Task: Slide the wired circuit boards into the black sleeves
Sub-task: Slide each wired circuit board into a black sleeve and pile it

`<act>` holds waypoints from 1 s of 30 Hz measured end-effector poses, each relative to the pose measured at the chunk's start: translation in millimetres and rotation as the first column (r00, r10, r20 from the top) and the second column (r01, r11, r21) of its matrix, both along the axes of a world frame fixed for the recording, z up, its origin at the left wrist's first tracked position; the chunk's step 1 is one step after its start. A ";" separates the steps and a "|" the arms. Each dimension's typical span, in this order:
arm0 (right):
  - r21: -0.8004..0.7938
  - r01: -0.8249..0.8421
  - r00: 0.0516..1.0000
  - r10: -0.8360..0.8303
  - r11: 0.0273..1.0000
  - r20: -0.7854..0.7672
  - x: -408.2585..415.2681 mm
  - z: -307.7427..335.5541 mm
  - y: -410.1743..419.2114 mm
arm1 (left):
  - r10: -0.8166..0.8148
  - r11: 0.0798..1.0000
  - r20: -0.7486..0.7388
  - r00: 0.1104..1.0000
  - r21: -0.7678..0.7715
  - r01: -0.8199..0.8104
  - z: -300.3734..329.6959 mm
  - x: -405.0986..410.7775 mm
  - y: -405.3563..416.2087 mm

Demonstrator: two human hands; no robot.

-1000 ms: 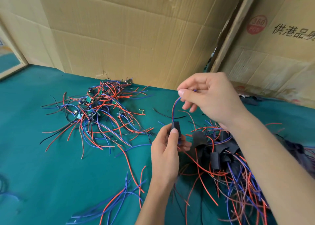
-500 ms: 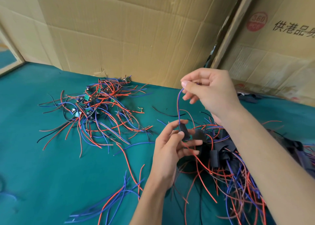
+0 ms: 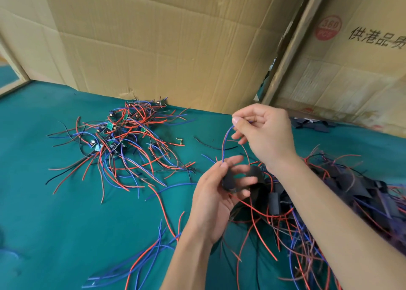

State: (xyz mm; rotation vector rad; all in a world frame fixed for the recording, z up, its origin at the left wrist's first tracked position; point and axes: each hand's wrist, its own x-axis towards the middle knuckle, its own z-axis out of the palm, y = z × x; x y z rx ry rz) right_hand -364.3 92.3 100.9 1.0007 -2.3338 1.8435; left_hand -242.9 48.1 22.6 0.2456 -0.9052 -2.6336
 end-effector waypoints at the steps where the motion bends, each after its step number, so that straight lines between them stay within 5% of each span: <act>1: -0.011 0.026 1.000 -0.026 1.000 -0.012 -2.1 -1.3 1.1 | 0.001 1.000 0.005 1.000 -0.004 -0.001 -0.9 -0.7 0.4; 12: -0.037 0.134 0.985 -0.138 0.990 -0.108 -9.0 8.6 -1.1 | -0.130 0.987 -0.014 0.991 -0.093 0.129 -3.6 0.6 5.0; 23: 0.173 0.360 0.928 -0.331 0.917 -0.172 -28.3 54.0 119.0 | 0.060 0.949 0.129 0.990 -0.314 -0.017 -9.5 -3.2 9.6; 27: 0.526 0.449 0.887 -0.289 0.722 -0.360 -50.8 62.7 153.3 | 0.219 0.891 0.167 0.961 -0.436 -0.128 -11.9 -4.5 9.0; 30: 0.523 0.555 0.795 -0.228 0.647 -0.562 -42.7 71.7 121.2 | 0.352 0.819 0.185 0.918 -0.535 -0.206 -18.0 -5.8 7.6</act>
